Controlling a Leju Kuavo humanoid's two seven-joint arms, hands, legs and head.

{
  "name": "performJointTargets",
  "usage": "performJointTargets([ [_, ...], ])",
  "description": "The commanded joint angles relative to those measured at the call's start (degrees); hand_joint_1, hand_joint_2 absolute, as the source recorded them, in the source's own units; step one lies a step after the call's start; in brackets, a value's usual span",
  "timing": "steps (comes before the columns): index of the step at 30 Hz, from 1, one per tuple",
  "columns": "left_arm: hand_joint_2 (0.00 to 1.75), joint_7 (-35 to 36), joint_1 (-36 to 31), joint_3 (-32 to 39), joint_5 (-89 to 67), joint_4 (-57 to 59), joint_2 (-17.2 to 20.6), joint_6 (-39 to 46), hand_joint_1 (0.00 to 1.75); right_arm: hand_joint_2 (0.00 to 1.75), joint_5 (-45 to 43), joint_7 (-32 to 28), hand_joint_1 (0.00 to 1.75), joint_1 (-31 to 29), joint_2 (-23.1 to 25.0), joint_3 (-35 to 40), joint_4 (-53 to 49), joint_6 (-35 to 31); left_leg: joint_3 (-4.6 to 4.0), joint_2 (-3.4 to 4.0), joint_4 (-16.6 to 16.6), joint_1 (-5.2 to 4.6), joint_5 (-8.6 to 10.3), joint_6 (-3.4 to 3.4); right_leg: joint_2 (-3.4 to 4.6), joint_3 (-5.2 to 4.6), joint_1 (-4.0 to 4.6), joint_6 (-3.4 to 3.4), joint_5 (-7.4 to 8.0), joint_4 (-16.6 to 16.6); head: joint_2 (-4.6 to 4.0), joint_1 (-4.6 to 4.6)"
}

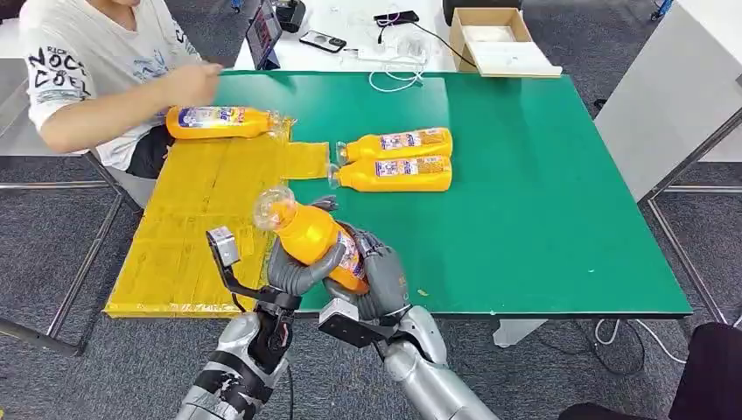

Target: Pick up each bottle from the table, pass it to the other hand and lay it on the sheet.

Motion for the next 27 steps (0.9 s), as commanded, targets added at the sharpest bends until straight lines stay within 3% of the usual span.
performJointTargets([
  [1, 1.75, -0.94, -2.24, -7.83, -4.40, 0.61, 0.94, 1.13, 1.75, 1.75, -0.27, 0.93, 1.75, -2.29, -0.23, -0.25, -0.12, -1.40, 0.17, -0.04, 0.02, -0.02, -0.08, 0.06, -0.11, 0.20, 0.02, -0.11, -0.11, 0.02, 0.00, -0.02],
  [7, 1.75, -0.78, -2.43, -8.45, -5.42, 1.92, 0.83, 1.68, 1.75, 1.75, -0.03, 3.45, 1.73, -3.86, 0.14, -1.22, 1.10, -1.39, 0.16, 0.00, 0.01, -0.03, -0.08, 0.06, -0.05, 0.19, 0.01, -0.10, -0.09, 0.01, 0.00, -0.02],
  [8, 1.75, -0.69, -2.51, -8.10, -5.04, 2.27, 0.65, 1.72, 1.75, 1.75, 0.13, 3.97, 0.26, -4.23, 0.31, -1.34, 2.01, -1.43, 0.32, 0.05, 0.04, -0.02, -0.16, 0.08, -0.03, 0.34, 0.03, -0.14, -0.15, 0.01, 0.00, 0.00],
  [9, 1.75, -0.71, -2.58, -7.59, -5.02, 2.37, 0.53, 2.47, 1.75, 1.75, -0.09, 4.15, 0.00, -4.43, 0.63, -1.53, 3.15, -1.06, 0.13, 0.01, -0.01, -0.04, -0.05, 0.05, -0.04, 0.14, -0.01, -0.08, -0.06, 0.00, 0.00, -0.02],
  [10, 1.75, -0.69, -2.65, -6.75, -5.10, 2.45, 0.30, 4.07, 1.75, 0.00, -0.50, 4.21, 0.00, -4.43, 0.64, -1.44, 3.64, 0.15, 0.22, 0.05, 0.02, -0.03, -0.10, 0.07, -0.02, 0.24, 0.01, -0.11, -0.09, 0.01, 0.00, 0.02],
  [13, 1.75, -0.70, -3.16, -5.71, -5.10, 2.46, 0.22, 5.40, 1.75, 0.00, -1.61, 3.67, 0.00, -3.80, 0.44, -1.56, 3.28, 1.88, 0.13, -0.01, -0.02, -0.02, -0.04, 0.05, -0.04, 0.17, 0.01, -0.08, -0.04, -0.03, 0.00, 0.00],
  [16, 1.75, -2.51, -4.14, -2.40, -8.51, 2.31, -0.23, 15.94, 1.75, 0.00, -5.28, 2.79, 0.00, -1.45, 0.04, -2.59, -1.18, 6.06, 0.19, 0.02, -0.01, -0.02, -0.08, 0.05, -0.03, 0.22, 0.01, -0.11, -0.07, -0.01, 0.00, 0.00],
  [23, 1.75, -5.40, -6.90, 4.70, -10.39, 1.86, -0.87, 29.13, 1.75, 0.00, -8.80, 3.13, 0.00, 0.95, -0.45, -4.08, -8.63, 7.83, 0.27, 0.04, 0.05, -0.01, -0.16, 0.07, -0.03, 0.29, 0.05, -0.17, -0.14, 0.05, 0.00, -0.02],
  [27, 1.75, -5.40, -6.90, 4.70, -10.39, 1.86, -0.87, 29.13, 1.75, 0.00, -8.80, 3.13, 0.00, 0.95, -0.45, -4.08, -8.63, 7.83, 0.27, 0.04, 0.05, -0.01, -0.16, 0.07, -0.03, 0.29, 0.05, -0.17, -0.14, 0.05, 0.00, -0.02],
])
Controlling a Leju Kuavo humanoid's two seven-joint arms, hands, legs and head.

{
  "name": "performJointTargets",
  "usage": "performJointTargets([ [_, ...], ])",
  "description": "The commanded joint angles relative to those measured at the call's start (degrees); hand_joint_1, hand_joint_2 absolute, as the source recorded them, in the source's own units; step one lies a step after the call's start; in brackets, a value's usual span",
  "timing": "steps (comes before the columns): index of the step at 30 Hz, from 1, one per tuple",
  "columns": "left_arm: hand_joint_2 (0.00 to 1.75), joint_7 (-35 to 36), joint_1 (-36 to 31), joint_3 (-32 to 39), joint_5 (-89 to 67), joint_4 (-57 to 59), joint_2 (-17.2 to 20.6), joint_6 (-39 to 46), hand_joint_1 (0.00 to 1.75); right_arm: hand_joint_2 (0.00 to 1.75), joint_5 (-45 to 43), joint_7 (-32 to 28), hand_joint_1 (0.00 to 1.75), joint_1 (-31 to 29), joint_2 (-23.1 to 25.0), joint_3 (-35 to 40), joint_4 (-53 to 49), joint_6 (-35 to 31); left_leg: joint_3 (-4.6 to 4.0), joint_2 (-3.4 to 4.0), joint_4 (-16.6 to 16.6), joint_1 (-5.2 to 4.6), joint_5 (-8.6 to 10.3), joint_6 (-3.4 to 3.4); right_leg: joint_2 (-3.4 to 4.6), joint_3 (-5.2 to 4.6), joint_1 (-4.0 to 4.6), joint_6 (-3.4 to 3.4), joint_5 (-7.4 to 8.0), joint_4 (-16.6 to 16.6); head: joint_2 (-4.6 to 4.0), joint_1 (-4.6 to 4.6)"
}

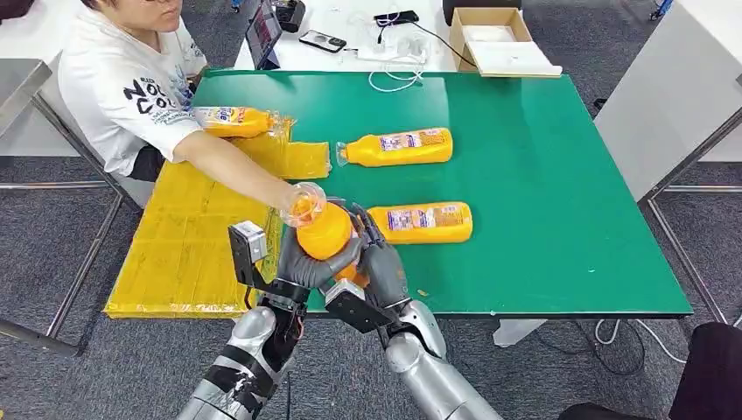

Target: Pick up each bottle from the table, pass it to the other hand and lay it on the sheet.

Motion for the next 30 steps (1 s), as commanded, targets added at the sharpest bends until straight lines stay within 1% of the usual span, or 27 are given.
performJointTargets([
  [1, 1.75, -2.32, -5.07, 7.50, -1.65, 2.23, -0.70, 10.62, 1.75, 0.00, -2.84, 0.14, 0.00, 0.87, -0.93, -2.31, -5.90, 1.08, 0.30, 0.05, 0.05, -0.01, -0.16, 0.07, -0.03, 0.31, 0.04, -0.17, -0.15, 0.04, 0.00, 0.00],
  [2, 1.75, -2.41, -5.47, 8.37, -1.41, 2.38, -0.75, 11.64, 1.75, 0.00, -3.06, 0.13, 0.00, 0.97, -0.84, -2.48, -6.23, 0.87, 0.11, -0.03, 0.04, 0.00, -0.07, 0.04, -0.07, 0.13, 0.03, -0.10, -0.08, 0.04, 0.00, 0.00],
  [3, 1.75, -2.41, -5.74, 8.48, -1.41, 2.38, -0.51, 11.58, 1.75, 0.00, -3.07, 0.13, 0.00, 0.94, -0.83, -2.45, -6.33, 0.89, 0.24, -0.01, 0.07, 0.00, -0.14, 0.05, -0.08, 0.26, 0.04, -0.15, -0.15, 0.06, 0.00, -0.02],
  [5, 1.75, -2.41, -5.99, 8.62, -1.37, 2.65, -0.41, 11.46, 1.75, 0.00, -3.12, 0.19, 0.00, 1.02, -0.88, -2.40, -6.55, 0.91, 0.07, -0.07, 0.00, 0.00, -0.02, 0.03, -0.11, 0.10, 0.02, -0.08, -0.05, 0.01, 0.00, 0.00],
  [6, 1.75, -8.48, -8.00, 11.73, -6.16, 4.42, 0.22, 23.73, 1.75, 0.00, -4.94, -1.04, 0.00, 1.03, -0.41, -2.21, -6.88, 1.33, 0.16, 0.06, 0.03, 0.00, -0.07, 0.05, 0.00, 0.16, 0.03, -0.10, -0.06, 0.02, 0.00, 0.00],
  [7, 1.75, -8.54, -8.24, 12.11, -6.11, 4.72, 0.32, 24.02, 1.75, 0.00, -5.18, -1.11, 0.00, 1.06, -0.45, -2.06, -7.09, 1.71, 0.16, 0.10, -0.01, -0.01, -0.05, 0.04, 0.03, 0.13, 0.01, -0.10, -0.02, 0.00, 0.00, 0.02],
  [8, 1.75, -8.55, -8.97, 12.74, -8.07, 5.10, 1.34, 25.96, 1.75, 0.00, -5.66, -1.55, 0.00, 1.40, -0.51, -1.66, -8.18, 2.02, 0.25, -0.08, 0.01, 0.01, -0.07, 0.06, -0.14, 0.29, 0.04, -0.14, -0.10, 0.00, 0.00, 0.00],
  [9, 1.75, -8.55, -9.04, 13.54, -10.37, 4.30, 1.98, 28.91, 1.75, 0.00, -6.09, -2.04, 0.00, 1.72, -0.63, -1.20, -9.35, 2.36, 0.19, 0.09, 0.02, 0.01, -0.07, 0.04, 0.05, 0.17, 0.03, -0.12, -0.05, 0.02, 0.00, 0.02],
  [11, 1.75, -8.55, -9.85, 13.74, -15.90, 4.42, 4.11, 34.79, 1.75, 0.00, -6.67, -2.52, 0.00, 2.45, -1.16, -0.08, -12.34, 2.65, 0.21, 0.16, 0.00, 0.01, -0.07, 0.03, 0.10, 0.16, 0.03, -0.12, -0.03, 0.01, 0.00, 0.02],
  [13, 1.75, -8.55, -11.64, 14.28, -22.75, 7.91, 5.79, 39.36, 1.75, 0.00, -7.22, -3.00, 0.00, 3.22, -1.59, 0.23, -15.16, 2.19, 0.23, 0.10, -0.02, 0.00, -0.07, 0.02, 0.03, 0.20, 0.03, -0.14, -0.06, 0.03, 0.00, 0.00],
  [14, 1.75, -8.55, -12.70, 15.70, -25.30, 10.55, 6.08, 39.36, 1.75, 0.00, -7.59, -3.53, 0.00, 3.83, -1.65, 0.02, -16.79, 1.36, 0.15, 0.05, -0.05, 0.00, -0.01, 0.00, 0.01, 0.13, 0.02, -0.10, -0.01, 0.00, 0.00, 0.02],
  [15, 1.75, -8.55, -13.79, 24.08, -39.54, 12.81, 4.31, 39.36, 1.75, 0.00, -8.14, -4.17, 0.00, 4.53, -1.93, -0.10, -18.96, 0.31, 0.29, 0.09, -0.04, 0.01, -0.07, 0.01, 0.03, 0.27, 0.05, -0.16, -0.06, 0.00, 0.00, 0.02],
  [16, 1.75, -8.55, -14.53, 25.48, -40.22, 14.63, 4.40, 39.36, 1.75, 0.00, -8.20, -4.34, 0.00, 4.75, -1.93, -0.27, -19.81, -0.44, 0.22, 0.10, -0.04, 0.01, -0.04, 0.01, 0.06, 0.20, 0.03, -0.12, -0.03, 0.00, 0.00, 0.02],
  [17, 1.75, -8.55, -14.78, 25.61, -40.20, 14.97, 4.58, 39.36, 1.75, 0.00, -8.20, -4.31, 0.00, 4.87, -2.12, -0.17, -20.34, -0.43, 0.35, 0.16, -0.02, 0.02, -0.10, 0.02, 0.09, 0.30, 0.06, -0.16, -0.07, 0.01, 0.00, 0.00],
  [18, 1.75, -8.55, -14.78, 25.61, -40.20, 14.97, 4.58, 39.36, 1.75, 0.00, -8.20, -4.31, 0.00, 4.87, -2.12, -0.17, -20.34, -0.43, 0.22, 0.13, -0.01, 0.02, -0.05, 0.03, 0.07, 0.18, 0.05, -0.12, -0.03, 0.01, 0.00, 0.02],
  [19, 1.75, -8.53, -14.91, 33.38, -54.26, 15.06, 3.21, 39.36, 1.75, 0.00, -9.12, -4.65, 0.00, 5.29, -2.00, -0.76, -21.45, -1.38, 0.35, 0.13, 0.00, 0.02, -0.11, 0.05, 0.04, 0.32, 0.07, -0.16, -0.08, 0.02, 0.00, 0.00],
  [20, 1.75, -8.55, -15.89, 39.80, -62.80, 16.65, 2.20, 39.36, 1.75, 0.00, -9.82, -4.79, 0.00, 5.61, -1.98, -1.01, -22.74, -2.85, 0.22, 0.06, -0.01, 0.03, -0.05, 0.04, 0.01, 0.22, 0.08, -0.10, -0.04, -0.01, 0.00, 0.04],
  [21, 1.75, -7.93, -15.83, 45.08, -72.23, 15.02, 1.43, 39.36, 1.75, 0.00, -10.78, -4.79, 0.00, 5.82, -2.12, -1.12, -23.96, -3.75, 0.29, 0.08, -0.01, 0.02, -0.08, 0.06, 0.02, 0.29, 0.08, -0.12, -0.07, -0.01, 0.00, 0.02],
  [22, 1.75, -8.55, -16.55, 48.99, -76.42, 16.24, 1.27, 39.36, 1.75, 0.00, -11.49, -4.79, 0.00, 6.00, -2.27, -1.23, -25.14, -5.02, 0.22, 0.25, 0.01, 0.04, -0.08, 0.04, 0.19, 0.16, 0.08, -0.10, 0.00, -0.01, 0.00, 0.02],
  [23, 1.75, -7.01, -16.47, 51.52, -84.02, 15.63, 1.67, 39.36, 1.75, 0.00, -12.76, -4.79, 0.00, 6.13, -2.43, -1.45, -26.26, -5.97, 0.32, 0.44, 0.04, 0.03, -0.15, 0.05, 0.35, 0.19, 0.08, -0.13, -0.02, 0.02, 0.00, 0.00],
  [24, 1.75, -6.93, -16.82, 52.62, -84.90, 16.93, 2.09, 39.36, 1.75, 0.00, -13.09, -4.79, 0.00, 6.14, -2.53, -1.53, -26.73, -6.47, 0.15, 0.25, 0.01, 0.04, -0.05, 0.03, 0.14, 0.10, 0.08, -0.10, -0.01, 0.01, 0.00, 0.09],
  [25, 1.75, -4.17, -16.29, 51.66, -90.35, 16.56, 3.32, 39.36, 1.75, 0.00, -13.64, -4.79, 0.00, 6.17, -2.71, -1.70, -27.56, -7.17, 0.29, 0.28, 0.01, 0.02, -0.11, 0.05, 0.14, 0.23, 0.07, -0.14, -0.07, 0.03, 0.00, 0.02],
  [26, 1.75, -2.27, -16.23, 50.03, -92.04, 18.73, 4.96, 39.36, 1.75, 0.00, -14.36, -4.79, 0.00, 6.06, -2.97, -1.73, -28.28, -7.66, 0.18, 0.22, -0.03, 0.01, -0.04, 0.03, 0.14, 0.12, 0.05, -0.10, -0.02, 0.00, 0.00, 0.04],
  [27, 1.75, -1.24, -16.06, 49.25, -93.25, 18.83, 5.46, 39.36, 1.75, 0.00, -14.66, -4.79, 0.00, 6.02, -3.02, -1.73, -28.49, -7.62, 0.35, 0.29, -0.03, 0.01, -0.11, 0.05, 0.17, 0.26, 0.05, -0.15, -0.07, 0.00, 0.00, 0.00],
  [28, 1.75, -0.48, -15.89, 48.27, -93.85, 19.96, 6.28, 39.36, 1.75, 0.00, -15.02, -4.79, 0.00, 5.95, -3.08, -1.93, -28.92, -7.89, 0.26, 0.28, -0.05, 0.01, -0.05, 0.02, 0.13, 0.17, 0.05, -0.12, -0.03, -0.01, 0.00, 0.04],
  [29, 1.75, 1.04, -16.53, 46.99, -93.02, 23.55, 7.71, 39.36, 1.75, 0.00, -15.78, -4.79, 0.00, 5.97, -3.42, -1.99, -29.58, -8.38, 0.38, 0.27, -0.04, 0.01, -0.11, 0.04, 0.09, 0.30, 0.06, -0.17, -0.09, 0.00, 0.00, 0.02],
  [30, 1.75, 1.04, -16.53, 46.99, -93.02, 23.55, 7.71, 39.36, 1.75, 0.00, -15.78, -4.79, 0.00, 5.97, -3.42, -1.99, -29.58, -8.38, 0.30, 0.26, -0.05, 0.00, -0.06, 0.03, 0.08, 0.20, 0.05, -0.13, -0.06, 0.00, 0.00, 0.02],
])
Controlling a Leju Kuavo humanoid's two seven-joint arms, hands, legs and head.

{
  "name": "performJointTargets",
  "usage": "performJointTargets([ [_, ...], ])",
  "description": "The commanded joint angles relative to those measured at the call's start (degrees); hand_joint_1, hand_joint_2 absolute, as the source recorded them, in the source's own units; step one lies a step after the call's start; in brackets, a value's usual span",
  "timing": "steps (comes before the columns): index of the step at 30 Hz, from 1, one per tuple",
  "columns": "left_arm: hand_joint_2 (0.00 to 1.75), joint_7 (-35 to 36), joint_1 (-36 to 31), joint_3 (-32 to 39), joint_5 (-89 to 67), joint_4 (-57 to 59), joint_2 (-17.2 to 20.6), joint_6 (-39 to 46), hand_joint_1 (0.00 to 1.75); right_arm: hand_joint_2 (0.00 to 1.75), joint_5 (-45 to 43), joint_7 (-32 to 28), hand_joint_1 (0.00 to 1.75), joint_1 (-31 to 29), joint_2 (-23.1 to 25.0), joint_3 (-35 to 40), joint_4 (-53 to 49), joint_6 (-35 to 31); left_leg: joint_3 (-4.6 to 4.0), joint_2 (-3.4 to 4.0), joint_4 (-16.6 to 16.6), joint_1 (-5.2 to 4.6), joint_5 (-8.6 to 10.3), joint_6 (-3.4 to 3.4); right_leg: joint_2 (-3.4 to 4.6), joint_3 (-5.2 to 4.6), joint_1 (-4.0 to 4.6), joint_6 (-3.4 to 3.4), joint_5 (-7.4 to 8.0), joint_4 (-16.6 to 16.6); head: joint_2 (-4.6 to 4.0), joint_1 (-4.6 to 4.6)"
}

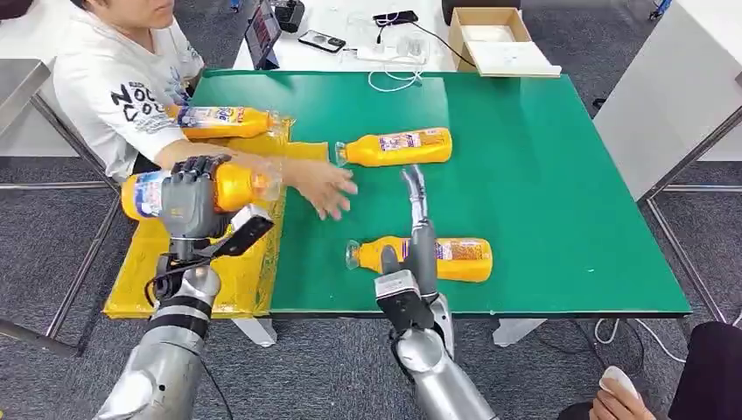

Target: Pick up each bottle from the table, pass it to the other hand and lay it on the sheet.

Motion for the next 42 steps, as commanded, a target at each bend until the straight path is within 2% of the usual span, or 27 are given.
performJointTargets([
  [1, 1.75, 6.28, -2.88, 7.18, -6.15, 12.32, 4.50, -0.09, 1.75, 0.00, -2.75, 0.11, 0.00, -0.34, -2.73, -0.78, -5.66, -1.85, 0.38, 0.06, -0.05, -0.02, -0.12, 0.05, -0.02, 0.35, 0.02, -0.16, -0.12, -0.02, 0.00, 0.00],
  [2, 1.75, 6.77, -2.60, 6.44, -6.30, 12.78, 4.68, -0.09, 1.75, 0.00, -3.01, 0.11, 0.00, -0.22, -2.70, -1.01, -6.00, -1.79, 0.24, -0.02, -0.04, 0.00, -0.06, 0.03, -0.08, 0.24, 0.03, -0.11, -0.09, -0.02, 0.00, 0.00],
  [3, 1.75, 9.55, -1.67, 0.30, -2.40, 13.44, 6.51, -0.09, 1.75, 0.00, -3.41, 0.11, 0.00, -0.79, -2.39, -1.46, -5.66, -1.78, 0.16, -0.04, -0.06, -0.02, -0.03, 0.03, -0.07, 0.14, 0.01, -0.07, -0.05, -0.04, 0.00, -0.02],
  [8, 1.75, 8.96, -1.94, 1.18, -3.47, 19.53, 7.24, -0.09, 1.75, 0.00, -3.57, 0.11, 0.00, -0.19, -2.72, -1.87, -5.90, -1.03, 0.15, 0.00, -0.05, 0.00, -0.04, 0.04, -0.02, 0.15, 0.03, -0.06, -0.04, -0.05, 0.00, 0.00],
  [10, 1.75, 8.96, -1.94, 1.18, -3.47, 19.53, 7.24, -0.09, 1.75, 0.00, -3.57, 0.11, 0.00, -0.19, -2.72, -1.87, -5.90, -1.03, 0.44, -0.05, -0.06, -0.02, -0.14, 0.09, -0.11, 0.48, 0.04, -0.14, -0.15, -0.07, 0.00, 0.02],
  [12, 1.75, 8.75, -2.13, 1.06, -3.56, 21.35, 7.67, -0.09, 1.75, 0.00, -3.60, 0.11, 0.00, -0.27, -2.67, -2.14, -5.26, -0.61, 0.14, -0.05, -0.04, 0.00, -0.04, 0.04, -0.03, 0.17, 0.03, -0.07, -0.04, -0.04, 0.00, 0.02],
  [17, 1.75, 8.75, -2.54, 0.93, -3.38, 23.14, 7.83, -0.09, 1.75, 0.00, -3.74, 0.11, 0.00, -0.28, -2.52, -2.33, -4.77, -0.37, 0.28, -0.08, -0.03, 0.00, -0.10, 0.05, -0.10, 0.31, 0.05, -0.13, -0.12, -0.03, 0.00, 0.02],
  [18, 1.75, 8.74, -4.09, -1.03, -2.15, 29.38, 8.89, -0.09, 1.75, 0.00, -3.15, 0.11, 0.00, -0.62, -1.66, -3.17, -2.65, 1.62, 0.16, -0.08, -0.03, 0.01, -0.05, 0.03, -0.08, 0.19, 0.04, -0.09, -0.07, -0.04, 0.00, 0.00],
  [23, 1.75, 8.94, -4.47, -2.25, -2.73, 33.36, 9.52, -0.15, 1.75, 0.00, -2.63, 0.11, 0.00, -1.07, -1.10, -3.37, -0.83, 2.98, 0.38, -0.06, -0.07, -0.01, -0.11, 0.06, -0.09, 0.39, 0.04, -0.13, -0.13, -0.06, 0.00, 0.00],
  [25, 1.75, 9.55, -4.38, -3.78, -3.95, 34.17, 9.97, -2.65, 1.75, 0.00, -2.61, 0.11, 0.00, -1.38, -1.04, -3.26, 0.53, 3.40, 0.36, -0.03, -0.06, -0.01, -0.10, 0.06, -0.04, 0.39, 0.04, -0.13, -0.10, -0.07, 0.00, 0.00],
  [26, 1.75, 9.81, -4.16, -4.85, -4.87, 34.44, 10.26, -3.76, 0.98, 0.00, -2.59, 0.11, 0.00, -1.64, -1.02, -3.09, 1.32, 3.78, 0.20, -0.01, -0.05, -0.01, -0.05, 0.04, 0.01, 0.22, 0.03, -0.08, -0.04, -0.05, 0.00, 0.00],
  [27, 1.75, 9.96, -4.19, -5.80, -5.37, 34.68, 10.39, -5.92, 0.05, 0.00, -2.62, 0.11, 0.00, -1.84, -0.93, -3.11, 2.01, 4.18, 0.30, -0.01, -0.06, 0.00, -0.08, 0.05, 0.00, 0.32, 0.04, -0.11, -0.07, -0.06, 0.00, 0.00],
  [28, 1.75, 9.93, -4.22, -5.88, -5.40, 34.63, 10.34, -5.99, 0.00, 0.00, -2.62, 0.11, 0.00, -1.83, -0.90, -3.09, 2.13, 4.22, 0.37, 0.00, -0.06, 0.01, -0.10, 0.06, 0.00, 0.41, 0.06, -0.14, -0.08, -0.07, 0.00, 0.00],
  [42, 1.75, 9.67, -4.40, -5.70, -4.59, 34.59, 9.82, -7.53, 0.00, 0.00, -2.63, 0.11, 0.00, -2.02, -0.68, -3.11, 2.88, 4.42, 0.47, -0.13, -0.06, -0.01, -0.07, 0.07, -0.03, 0.56, 0.03, -0.13, -0.06, -0.06, 0.00, 0.00],
])
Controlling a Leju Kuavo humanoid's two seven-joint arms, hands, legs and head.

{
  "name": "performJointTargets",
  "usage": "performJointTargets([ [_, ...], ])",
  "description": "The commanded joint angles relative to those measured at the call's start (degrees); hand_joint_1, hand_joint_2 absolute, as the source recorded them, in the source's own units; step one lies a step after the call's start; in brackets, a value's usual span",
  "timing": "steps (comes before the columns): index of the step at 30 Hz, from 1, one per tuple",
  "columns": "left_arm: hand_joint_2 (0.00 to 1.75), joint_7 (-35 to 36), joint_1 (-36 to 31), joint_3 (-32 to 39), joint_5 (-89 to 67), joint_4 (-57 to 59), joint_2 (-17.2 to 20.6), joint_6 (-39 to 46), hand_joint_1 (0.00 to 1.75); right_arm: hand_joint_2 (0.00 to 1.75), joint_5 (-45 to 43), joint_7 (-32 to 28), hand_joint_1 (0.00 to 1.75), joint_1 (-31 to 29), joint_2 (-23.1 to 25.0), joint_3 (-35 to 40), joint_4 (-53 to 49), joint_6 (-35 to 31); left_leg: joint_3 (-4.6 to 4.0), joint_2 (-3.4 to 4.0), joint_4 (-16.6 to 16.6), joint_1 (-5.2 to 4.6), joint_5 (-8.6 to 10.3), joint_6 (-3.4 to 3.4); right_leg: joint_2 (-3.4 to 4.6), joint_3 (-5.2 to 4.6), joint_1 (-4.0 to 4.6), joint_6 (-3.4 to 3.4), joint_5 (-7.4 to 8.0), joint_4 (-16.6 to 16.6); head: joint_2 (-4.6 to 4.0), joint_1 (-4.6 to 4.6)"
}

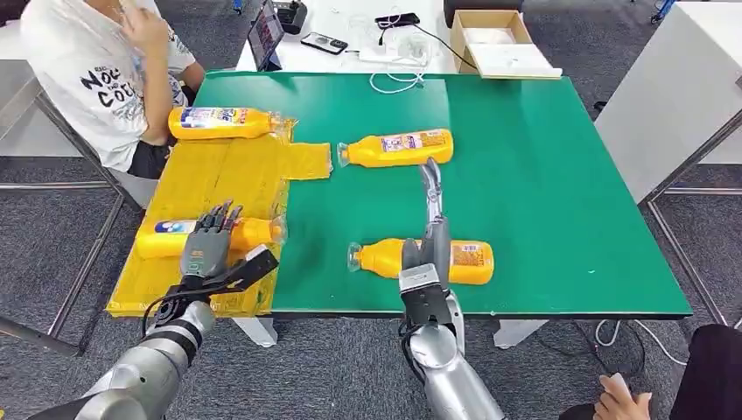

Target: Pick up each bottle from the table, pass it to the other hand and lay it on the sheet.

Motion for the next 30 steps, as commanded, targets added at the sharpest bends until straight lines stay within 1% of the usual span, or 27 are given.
performJointTargets([
  [1, 1.75, 0.20, -0.54, -1.93, -0.22, 4.95, 0.79, -0.97, 0.00, 0.00, -0.16, 0.13, 0.00, -2.41, -0.13, -1.03, 4.48, -0.01, 0.21, 0.11, -0.04, -0.03, -0.06, 0.05, 0.05, 0.17, 0.00, -0.09, -0.04, -0.04, 0.00, 0.00],
  [2, 1.75, -0.14, -0.53, -1.67, 0.35, 4.79, 0.68, -1.33, 0.00, 0.00, -0.17, 0.13, 0.00, -2.45, -0.11, -1.11, 4.55, 0.05, 0.16, 0.09, -0.04, -0.02, -0.04, 0.04, 0.04, 0.14, 0.00, -0.07, -0.02, -0.03, 0.00, 0.00],
  [3, 0.00, -0.51, -0.53, -1.31, 1.19, 4.73, 0.42, -2.09, 0.00, 0.00, -0.17, 0.13, 0.00, -2.44, 0.00, -1.16, 4.66, 0.16, 0.29, 0.13, -0.05, -0.03, -0.09, 0.06, 0.05, 0.26, 0.01, -0.12, -0.06, -0.05, 0.00, 0.00],
  [4, 0.00, -0.41, -0.75, -1.08, 1.79, 4.83, 0.16, -3.25, 0.00, 0.00, 0.08, 0.13, 0.00, -2.42, 0.04, -1.21, 4.64, 0.00, 0.26, 0.11, -0.04, -0.03, -0.07, 0.05, 0.05, 0.23, 0.00, -0.10, -0.05, -0.04, 0.00, 0.00],
  [5, 0.00, -0.55, -0.55, -1.21, 2.62, 4.15, -0.20, -2.45, 0.00, 0.00, 0.23, 0.13, 0.00, -2.32, 0.23, -1.40, 4.68, 0.03, 0.32, 0.14, -0.05, -0.03, -0.09, 0.06, 0.06, 0.29, 0.01, -0.12, -0.06, -0.05, 0.00, 0.00],
  [7, 0.00, -1.47, -0.78, -0.22, 4.94, 4.28, -0.90, -4.49, 0.00, 0.00, 0.32, 0.13, 0.00, -2.20, 0.43, -1.66, 4.83, -0.04, 0.19, 0.06, -0.03, -0.02, -0.04, 0.04, 0.01, 0.17, 0.00, -0.07, -0.02, -0.03, 0.00, 0.00],
  [10, 0.00, -2.61, -0.75, 0.33, 7.28, 4.10, -1.37, -8.07, 0.00, 0.00, 0.24, 0.15, 0.00, -2.14, 0.53, -2.32, 5.13, -0.02, 0.29, 0.04, -0.03, -0.02, -0.07, 0.08, -0.04, 0.27, 0.02, -0.12, -0.07, -0.04, 0.00, 0.00],
  [12, 0.00, -3.60, -0.77, 1.84, 10.38, 3.72, -1.80, -10.26, 0.00, 0.00, 0.21, 0.23, 0.00, -2.12, 0.63, -2.87, 5.51, 0.12, 0.19, 0.03, -0.03, -0.03, -0.03, 0.05, -0.02, 0.17, -0.01, -0.06, -0.03, -0.03, 0.00, -0.02],
  [13, 0.00, -3.82, -0.95, 2.10, 11.04, 3.80, -1.83, -11.36, 0.00, 0.00, 0.21, 0.25, 0.00, -2.11, 0.62, -3.01, 5.66, 0.15, 0.30, 0.08, -0.03, -0.02, -0.07, 0.07, 0.00, 0.27, 0.01, -0.11, -0.05, -0.05, 0.00, 0.00],
  [16, 0.00, -5.18, -1.19, 3.10, 14.33, 2.82, -2.22, -12.98, 0.00, 0.00, 0.33, 0.30, 0.00, -1.93, 0.81, -3.72, 5.98, 0.22, 0.27, 0.06, -0.04, -0.02, -0.02, 0.05, 0.00, 0.23, 0.01, -0.09, -0.01, -0.04, 0.00, 0.00],
  [20, 0.00, -9.73, -2.17, 4.18, 23.55, 0.39, -3.29, -17.80, 0.00, 0.00, 0.73, 0.38, 0.00, -1.39, 1.13, -4.91, 6.24, 0.77, 0.34, -0.05, -0.03, -0.01, 0.02, 0.04, -0.09, 0.32, 0.02, -0.09, -0.02, -0.04, 0.00, 0.00],
  [21, 0.00, -10.45, -2.49, 3.87, 26.06, -0.25, -3.41, -21.28, 0.00, 0.00, 1.11, 0.45, 0.00, -1.27, 1.14, -5.08, 6.36, 0.79, 0.34, -0.06, -0.02, 0.00, 0.03, 0.01, -0.09, 0.32, 0.02, -0.08, -0.02, -0.04, 0.00, 0.00],
  [24, 0.00, -10.81, -2.52, -1.55, 30.46, -3.28, -3.01, -29.78, 0.00, 0.00, 1.22, 0.47, 0.00, -1.29, 1.08, -6.08, 6.84, 1.55, 0.28, -0.07, -0.01, 0.01, 0.07, -0.02, -0.09, 0.26, 0.03, -0.08, -0.01, -0.03, 0.00, 0.02],
  [26, 0.00, -10.81, -2.63, -1.61, 30.46, -3.34, -3.07, -29.81, 0.00, 0.00, 1.21, 0.47, 0.00, -1.32, 1.00, -6.13, 6.85, 1.58, 0.30, -0.03, -0.02, 0.00, 0.07, -0.03, -0.06, 0.27, 0.02, -0.09, -0.01, -0.02, 0.00, 0.00],
  [27, 0.00, -11.43, -2.24, -4.04, 30.85, -3.89, -2.73, -32.69, 0.00, 0.00, 1.19, 0.54, 0.00, -1.49, 0.96, -6.49, 7.28, 1.79, 0.30, -0.04, -0.03, -0.01, 0.07, -0.04, -0.06, 0.27, 0.01, -0.07, 0.00, -0.03, 0.00, 0.00],
  [28, 0.00, -11.88, -1.94, -5.39, 31.37, -4.46, -2.61, -33.81, 0.00, 0.00, 1.27, 0.61, 0.00, -1.63, 1.01, -6.69, 7.74, 1.86, 0.37, 0.01, -0.04, 0.01, 0.04, -0.02, -0.05, 0.33, 0.04, -0.12, -0.02, -0.05, 0.00, 0.00],
  [29, 0.00, -12.32, -1.41, -7.10, 34.09, -5.48, -2.59, -34.03, 0.00, 0.00, 1.42, 0.67, 0.00, -1.72, 1.14, -6.99, 8.29, 2.07, 0.36, 0.00, -0.06, 0.00, 0.05, -0.03, -0.05, 0.32, 0.03, -0.10, -0.01, -0.06, 0.00, 0.00],
  [30, 0.00, -12.70, -1.09, -7.87, 36.41, -6.28, -2.82, -32.27, 0.00, 0.00, 1.52, 0.64, 0.00, -1.71, 1.24, -7.14, 8.51, 2.17, 0.41, 0.01, -0.05, 0.00, 0.02, -0.01, -0.06, 0.38, 0.04, -0.13, -0.04, -0.05, 0.00, 0.00],
])
